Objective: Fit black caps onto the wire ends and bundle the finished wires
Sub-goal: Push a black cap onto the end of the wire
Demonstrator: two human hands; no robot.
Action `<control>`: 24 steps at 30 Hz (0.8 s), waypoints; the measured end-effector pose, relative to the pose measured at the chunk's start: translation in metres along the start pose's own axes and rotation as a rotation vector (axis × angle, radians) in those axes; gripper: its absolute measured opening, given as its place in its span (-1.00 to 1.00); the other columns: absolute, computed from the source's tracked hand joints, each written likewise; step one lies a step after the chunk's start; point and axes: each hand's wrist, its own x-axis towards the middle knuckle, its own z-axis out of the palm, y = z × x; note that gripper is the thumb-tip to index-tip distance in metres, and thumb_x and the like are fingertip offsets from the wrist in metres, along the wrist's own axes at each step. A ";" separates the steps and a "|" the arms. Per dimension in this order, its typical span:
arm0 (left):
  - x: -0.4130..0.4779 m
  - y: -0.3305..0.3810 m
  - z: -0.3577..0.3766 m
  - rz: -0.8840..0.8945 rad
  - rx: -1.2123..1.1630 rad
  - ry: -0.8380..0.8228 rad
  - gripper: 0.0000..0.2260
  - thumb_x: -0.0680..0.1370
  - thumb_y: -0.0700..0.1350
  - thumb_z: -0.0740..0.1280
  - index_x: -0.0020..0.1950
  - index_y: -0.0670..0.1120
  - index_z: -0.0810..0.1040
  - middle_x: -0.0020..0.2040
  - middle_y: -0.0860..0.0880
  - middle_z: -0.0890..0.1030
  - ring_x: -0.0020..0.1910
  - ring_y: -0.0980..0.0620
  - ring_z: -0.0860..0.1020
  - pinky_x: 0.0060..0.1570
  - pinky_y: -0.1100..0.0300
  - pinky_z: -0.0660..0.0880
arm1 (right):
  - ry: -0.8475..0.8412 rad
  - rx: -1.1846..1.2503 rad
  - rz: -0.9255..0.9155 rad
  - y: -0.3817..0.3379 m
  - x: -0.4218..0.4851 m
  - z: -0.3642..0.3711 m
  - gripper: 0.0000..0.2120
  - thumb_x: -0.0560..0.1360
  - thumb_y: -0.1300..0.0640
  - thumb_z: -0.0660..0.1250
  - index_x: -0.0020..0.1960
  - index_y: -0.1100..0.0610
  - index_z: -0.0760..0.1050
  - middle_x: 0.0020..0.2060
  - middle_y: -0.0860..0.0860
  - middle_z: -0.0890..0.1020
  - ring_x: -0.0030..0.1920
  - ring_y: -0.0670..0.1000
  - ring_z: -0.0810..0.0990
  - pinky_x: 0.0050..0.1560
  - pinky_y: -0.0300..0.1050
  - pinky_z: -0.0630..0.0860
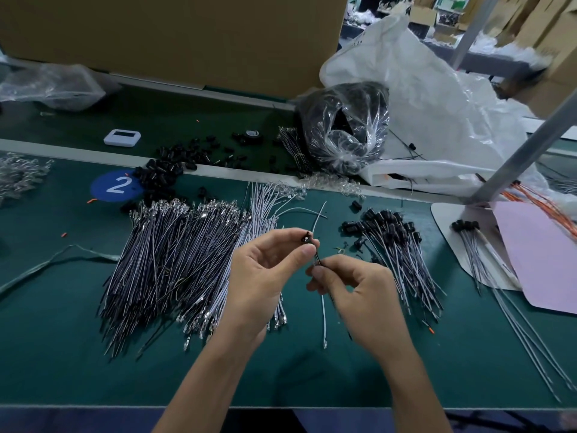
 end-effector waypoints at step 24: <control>0.000 0.000 -0.001 -0.106 0.035 0.074 -0.77 0.22 0.00 0.52 -0.17 -0.03 0.73 -0.24 -0.05 0.68 -0.19 0.05 0.59 -0.08 0.26 0.55 | -0.001 0.368 0.105 0.007 -0.006 0.013 -0.85 0.51 0.30 0.38 -0.14 0.09 0.64 -0.35 0.05 0.69 -0.32 -0.04 0.65 -0.21 -0.26 0.55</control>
